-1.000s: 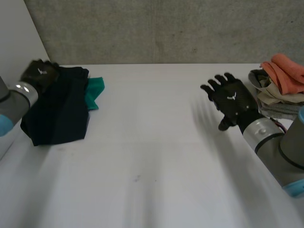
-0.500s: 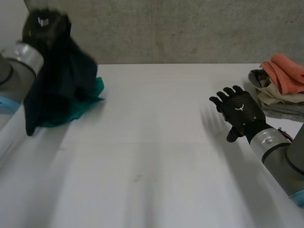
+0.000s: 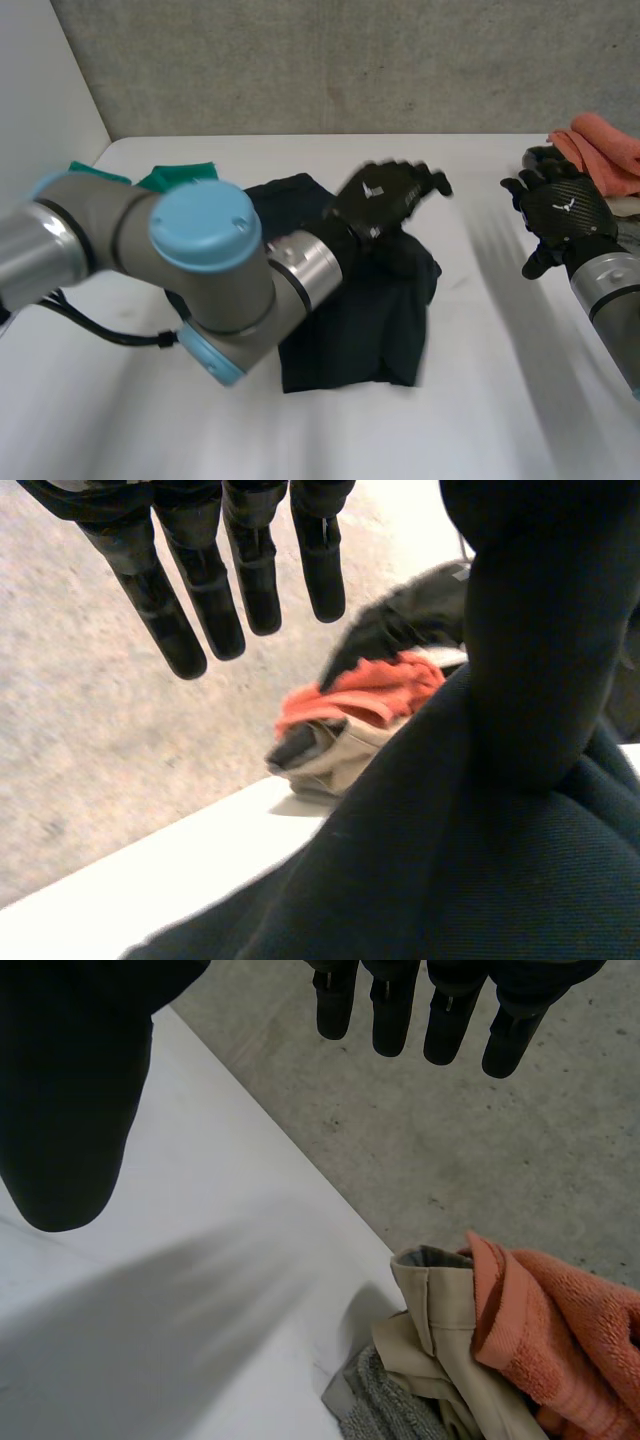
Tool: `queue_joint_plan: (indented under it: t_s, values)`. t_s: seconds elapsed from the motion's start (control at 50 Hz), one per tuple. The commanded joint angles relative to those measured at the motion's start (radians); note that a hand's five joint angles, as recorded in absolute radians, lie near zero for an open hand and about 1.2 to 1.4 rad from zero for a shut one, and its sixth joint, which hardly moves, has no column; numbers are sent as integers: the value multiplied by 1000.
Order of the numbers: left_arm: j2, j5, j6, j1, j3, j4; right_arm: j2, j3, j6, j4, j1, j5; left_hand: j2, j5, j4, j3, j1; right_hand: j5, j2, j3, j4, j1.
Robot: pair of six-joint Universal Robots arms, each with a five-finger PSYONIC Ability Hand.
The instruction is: Fold the laundry.
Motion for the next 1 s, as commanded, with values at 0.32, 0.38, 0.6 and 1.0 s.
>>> queue_joint_plan:
  t_s: [0.32,0.38,0.6,1.0]
  values:
    - [324,-93,261,329,-292,-140,3,-15,9,209,71,-21,-113,-117,-121,-127,-67,-47,-37,-37,-41,-50]
    - [328,-95,312,335,-361,-189,9,-46,7,250,80,-26,-116,-120,-124,-130,-70,-47,-37,-37,-41,-50]
    - [494,-144,249,199,-525,-154,210,-238,-11,264,82,-191,-102,-105,-109,-116,-55,-47,-37,-37,-41,-50]
    - [243,-354,247,-169,-497,71,501,-508,1,263,172,-219,-51,-55,-59,-65,-5,424,433,434,429,421]
